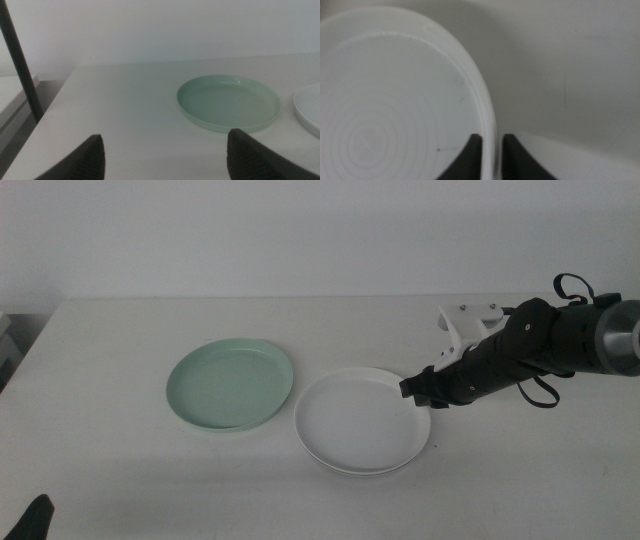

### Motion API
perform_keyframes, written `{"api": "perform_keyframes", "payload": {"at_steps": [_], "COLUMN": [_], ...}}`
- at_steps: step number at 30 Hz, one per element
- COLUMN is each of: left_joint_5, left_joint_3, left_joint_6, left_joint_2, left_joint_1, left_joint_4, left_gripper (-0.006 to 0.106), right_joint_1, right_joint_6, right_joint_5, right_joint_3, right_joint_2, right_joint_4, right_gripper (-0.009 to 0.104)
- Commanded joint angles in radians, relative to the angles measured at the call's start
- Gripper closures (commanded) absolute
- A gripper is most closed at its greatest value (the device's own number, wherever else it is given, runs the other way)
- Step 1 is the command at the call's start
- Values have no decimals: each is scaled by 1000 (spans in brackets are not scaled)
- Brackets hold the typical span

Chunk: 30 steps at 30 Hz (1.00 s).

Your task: Stack the three bowls on top of each other.

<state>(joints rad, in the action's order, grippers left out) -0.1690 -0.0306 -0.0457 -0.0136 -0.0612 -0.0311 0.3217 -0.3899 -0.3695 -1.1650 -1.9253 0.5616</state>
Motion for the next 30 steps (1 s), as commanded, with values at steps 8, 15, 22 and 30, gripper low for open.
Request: {"api": "perform_keyframes", "payload": {"at_steps": [8,15,22,30], "left_joint_5": [79,79,79,79], "left_joint_3": [5,5,5,5], "left_joint_6": [-9,-9,-9,-9], "left_joint_2": [-13,-13,-13,-13], "left_joint_1": [0,0,0,0], "left_joint_4": [11,11,11,11], "left_gripper": [20,20,20,20], "right_joint_1": [0,0,1,2], "right_joint_6": [-24,-76,-93,-61], "right_joint_5": [-3,-105,-115,-229], "right_joint_3": [-51,41,274,379], "right_joint_2": [217,523,922,1326], "right_joint_4": [-10,-45,-40,-35], "right_gripper": [39,34,34,35]}}
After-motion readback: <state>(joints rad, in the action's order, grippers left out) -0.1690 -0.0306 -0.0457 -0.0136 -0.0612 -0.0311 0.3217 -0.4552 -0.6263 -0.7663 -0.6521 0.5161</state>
